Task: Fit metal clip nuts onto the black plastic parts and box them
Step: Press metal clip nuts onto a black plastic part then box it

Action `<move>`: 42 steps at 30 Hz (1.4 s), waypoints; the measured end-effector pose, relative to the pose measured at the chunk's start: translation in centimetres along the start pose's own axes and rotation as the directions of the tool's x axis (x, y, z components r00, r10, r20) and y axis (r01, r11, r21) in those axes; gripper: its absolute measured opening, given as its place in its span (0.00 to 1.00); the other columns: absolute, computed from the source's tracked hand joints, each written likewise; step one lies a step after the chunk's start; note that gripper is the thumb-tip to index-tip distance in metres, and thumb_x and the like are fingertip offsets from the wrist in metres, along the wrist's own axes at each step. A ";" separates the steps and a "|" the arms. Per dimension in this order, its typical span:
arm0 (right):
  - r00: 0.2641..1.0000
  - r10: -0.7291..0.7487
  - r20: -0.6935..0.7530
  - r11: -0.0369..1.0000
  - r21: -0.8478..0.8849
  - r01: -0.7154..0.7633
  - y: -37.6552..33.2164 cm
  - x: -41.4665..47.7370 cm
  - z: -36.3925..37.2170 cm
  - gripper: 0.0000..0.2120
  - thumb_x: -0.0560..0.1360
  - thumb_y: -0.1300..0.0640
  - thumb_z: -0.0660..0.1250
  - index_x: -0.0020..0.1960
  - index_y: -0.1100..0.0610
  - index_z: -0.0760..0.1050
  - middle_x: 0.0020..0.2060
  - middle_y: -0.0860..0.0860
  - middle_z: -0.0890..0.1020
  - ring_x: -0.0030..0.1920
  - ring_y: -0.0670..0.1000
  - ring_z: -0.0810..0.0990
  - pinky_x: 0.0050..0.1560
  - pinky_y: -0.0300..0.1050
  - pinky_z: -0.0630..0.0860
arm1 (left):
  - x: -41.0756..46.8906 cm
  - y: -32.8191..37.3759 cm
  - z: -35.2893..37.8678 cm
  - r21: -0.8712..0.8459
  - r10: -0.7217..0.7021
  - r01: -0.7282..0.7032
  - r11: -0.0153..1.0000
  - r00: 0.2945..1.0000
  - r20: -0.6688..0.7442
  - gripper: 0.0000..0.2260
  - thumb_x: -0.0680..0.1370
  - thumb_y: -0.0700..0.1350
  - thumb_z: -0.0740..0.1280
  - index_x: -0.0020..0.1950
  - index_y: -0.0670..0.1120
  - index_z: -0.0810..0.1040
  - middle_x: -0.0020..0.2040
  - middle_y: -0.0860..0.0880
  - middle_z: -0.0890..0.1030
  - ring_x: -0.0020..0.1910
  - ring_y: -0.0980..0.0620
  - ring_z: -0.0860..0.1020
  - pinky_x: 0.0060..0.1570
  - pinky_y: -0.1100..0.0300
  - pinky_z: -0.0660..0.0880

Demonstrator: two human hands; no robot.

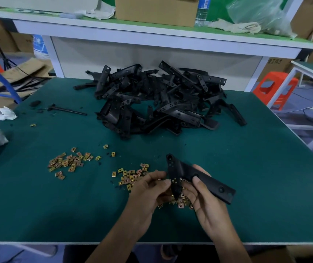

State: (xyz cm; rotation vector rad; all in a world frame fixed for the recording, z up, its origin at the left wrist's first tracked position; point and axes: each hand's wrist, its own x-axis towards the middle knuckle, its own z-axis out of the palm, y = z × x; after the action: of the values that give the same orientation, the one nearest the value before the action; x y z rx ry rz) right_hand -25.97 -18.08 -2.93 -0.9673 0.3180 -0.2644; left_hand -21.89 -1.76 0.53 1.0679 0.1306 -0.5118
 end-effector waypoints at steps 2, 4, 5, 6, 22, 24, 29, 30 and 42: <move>1.000 -0.001 0.002 1.000 -0.022 0.001 0.1 0.0 0.0 0.19 0.72 0.55 0.73 0.63 0.53 0.82 0.58 0.64 0.83 0.53 0.59 0.84 0.50 0.46 0.83 | 0.1 -0.1 0.0 0.017 0.000 -0.001 1.000 1.000 0.003 0.08 0.76 0.34 0.71 0.54 0.41 0.81 0.41 0.45 0.82 0.37 0.51 0.81 0.38 0.60 0.79; 1.000 -0.005 0.000 1.000 -0.031 0.005 0.3 0.1 -0.1 0.19 0.72 0.55 0.73 0.63 0.52 0.82 0.58 0.65 0.83 0.54 0.59 0.84 0.50 0.46 0.82 | 0.2 0.1 -0.3 0.045 -0.003 0.002 0.999 1.000 0.017 0.09 0.75 0.35 0.72 0.55 0.42 0.81 0.41 0.44 0.82 0.37 0.51 0.80 0.38 0.60 0.78; 1.000 -0.008 0.003 0.999 -0.034 0.008 0.3 0.1 -0.2 0.19 0.72 0.55 0.73 0.63 0.52 0.81 0.58 0.65 0.83 0.54 0.59 0.84 0.51 0.46 0.82 | 0.3 0.2 -0.5 0.056 -0.008 0.006 0.998 0.999 0.034 0.10 0.74 0.36 0.73 0.55 0.43 0.82 0.40 0.44 0.81 0.36 0.51 0.80 0.37 0.61 0.78; 1.000 -0.011 0.010 0.999 -0.039 0.011 0.4 0.1 -0.3 0.20 0.73 0.55 0.73 0.64 0.52 0.81 0.58 0.65 0.83 0.54 0.59 0.84 0.52 0.47 0.82 | 0.3 0.3 -0.7 0.071 -0.016 0.012 0.997 0.998 0.059 0.11 0.73 0.37 0.74 0.55 0.44 0.83 0.41 0.43 0.82 0.37 0.51 0.80 0.36 0.61 0.77; 0.999 0.016 -0.030 0.991 0.130 -0.012 0.3 0.4 -1.3 0.18 0.74 0.56 0.70 0.64 0.51 0.82 0.57 0.60 0.84 0.49 0.52 0.85 0.50 0.43 0.83 | 3.6 3.4 -2.7 0.918 0.405 -0.361 0.162 0.873 0.272 0.12 0.83 0.54 0.60 0.57 0.53 0.82 0.45 0.58 0.82 0.44 0.59 0.77 0.46 0.61 0.74; 0.999 0.029 -0.021 0.992 0.127 -0.026 0.2 0.4 -1.3 0.19 0.74 0.56 0.70 0.64 0.51 0.82 0.55 0.59 0.84 0.49 0.52 0.85 0.48 0.43 0.83 | 5.0 3.8 -4.1 0.966 0.473 -0.203 -0.159 0.843 0.255 0.14 0.84 0.50 0.60 0.67 0.51 0.78 0.57 0.51 0.80 0.57 0.50 0.75 0.58 0.56 0.72; 0.999 0.042 -0.011 0.991 0.129 -0.041 0.3 0.4 -1.2 0.19 0.75 0.56 0.69 0.65 0.51 0.82 0.54 0.59 0.84 0.48 0.52 0.86 0.48 0.43 0.83 | 6.5 3.1 -5.4 0.957 0.392 -0.191 -0.216 0.881 0.264 0.11 0.83 0.49 0.62 0.63 0.54 0.78 0.57 0.50 0.78 0.58 0.48 0.72 0.59 0.56 0.69; 0.999 0.046 -0.013 0.990 0.131 -0.044 0.3 0.4 -1.3 0.18 0.75 0.56 0.69 0.65 0.51 0.82 0.54 0.59 0.85 0.48 0.52 0.86 0.48 0.43 0.83 | 6.7 3.1 -5.5 0.958 0.401 -0.206 -0.198 0.875 0.271 0.09 0.82 0.48 0.63 0.61 0.53 0.78 0.56 0.51 0.78 0.58 0.49 0.72 0.59 0.56 0.69; 0.998 0.059 -0.019 0.991 0.120 -0.056 0.3 0.4 -1.2 0.21 0.74 0.56 0.70 0.67 0.54 0.80 0.57 0.64 0.82 0.52 0.56 0.84 0.54 0.47 0.83 | 6.9 2.8 -5.4 0.970 0.384 -0.232 -0.068 0.891 0.240 0.08 0.79 0.48 0.66 0.56 0.51 0.78 0.53 0.52 0.80 0.54 0.49 0.73 0.57 0.53 0.71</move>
State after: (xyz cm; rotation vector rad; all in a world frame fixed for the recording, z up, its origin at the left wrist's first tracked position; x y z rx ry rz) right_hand -26.02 -18.96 -3.85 -0.8366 0.3463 -0.2390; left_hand -13.83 1.66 -2.26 2.5514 -0.5240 0.0222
